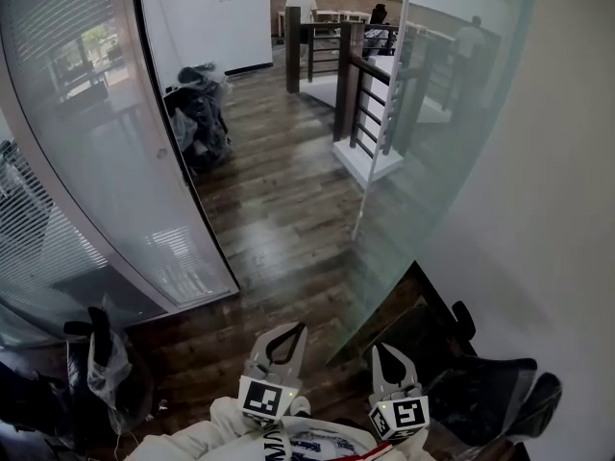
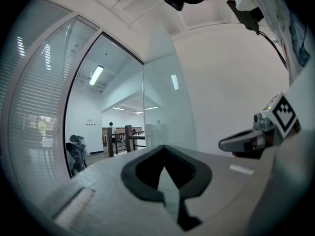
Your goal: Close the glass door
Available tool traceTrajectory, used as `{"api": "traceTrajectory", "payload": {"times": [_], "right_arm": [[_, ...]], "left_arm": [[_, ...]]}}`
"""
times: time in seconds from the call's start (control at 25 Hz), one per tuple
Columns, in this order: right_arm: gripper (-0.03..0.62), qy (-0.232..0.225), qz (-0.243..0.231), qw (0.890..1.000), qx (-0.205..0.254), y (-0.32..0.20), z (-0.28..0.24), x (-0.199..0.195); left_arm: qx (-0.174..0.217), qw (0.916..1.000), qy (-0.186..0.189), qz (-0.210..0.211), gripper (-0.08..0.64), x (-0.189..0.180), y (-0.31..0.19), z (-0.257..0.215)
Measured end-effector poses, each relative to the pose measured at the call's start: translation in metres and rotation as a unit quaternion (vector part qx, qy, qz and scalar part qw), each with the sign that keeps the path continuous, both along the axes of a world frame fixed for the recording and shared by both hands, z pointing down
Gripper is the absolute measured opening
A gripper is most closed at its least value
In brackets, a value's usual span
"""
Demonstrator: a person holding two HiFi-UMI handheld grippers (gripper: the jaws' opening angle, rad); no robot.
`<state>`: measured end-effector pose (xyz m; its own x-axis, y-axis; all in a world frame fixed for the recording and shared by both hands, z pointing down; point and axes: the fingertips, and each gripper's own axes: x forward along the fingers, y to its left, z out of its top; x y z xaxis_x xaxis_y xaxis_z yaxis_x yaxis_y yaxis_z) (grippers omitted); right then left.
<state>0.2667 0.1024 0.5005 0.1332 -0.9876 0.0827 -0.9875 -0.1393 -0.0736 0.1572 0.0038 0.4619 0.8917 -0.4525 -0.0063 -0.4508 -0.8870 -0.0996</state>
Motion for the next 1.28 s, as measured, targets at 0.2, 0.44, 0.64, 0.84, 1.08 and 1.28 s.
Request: {"api": "traceTrajectory", "payload": {"times": [0.2,0.44,0.64,0.84,1.08,1.28], "right_arm": [[0.008,0.003,-0.016,1.000,-0.011,-0.008,0.002,-0.001],[0.008,0.002,-0.033,0.999,-0.011,-0.019,-0.004,0.013],[0.008,-0.005,-0.062,0.998,-0.011,-0.030,-0.001,0.038],[0.008,-0.018,-0.118,0.993,-0.006,-0.043,0.000,0.058],[0.008,-0.027,-0.195,0.980,-0.009,-0.061,0.009,0.074],[0.040,-0.025,-0.249,0.968,-0.028,-0.078,0.030,0.091]], "left_arm": [[-0.011,0.9998,0.004,-0.015,0.003,-0.004,-0.005,0.002],[-0.020,0.9989,-0.001,-0.043,0.003,0.000,-0.017,0.006],[-0.013,0.9965,0.000,-0.083,0.003,0.015,-0.023,0.005],[-0.011,0.9917,-0.010,-0.128,0.003,0.027,-0.020,0.009],[-0.016,0.9813,-0.018,-0.191,0.003,0.038,-0.014,0.000],[-0.007,0.9699,-0.024,-0.242,0.003,0.038,-0.008,0.008]]}}
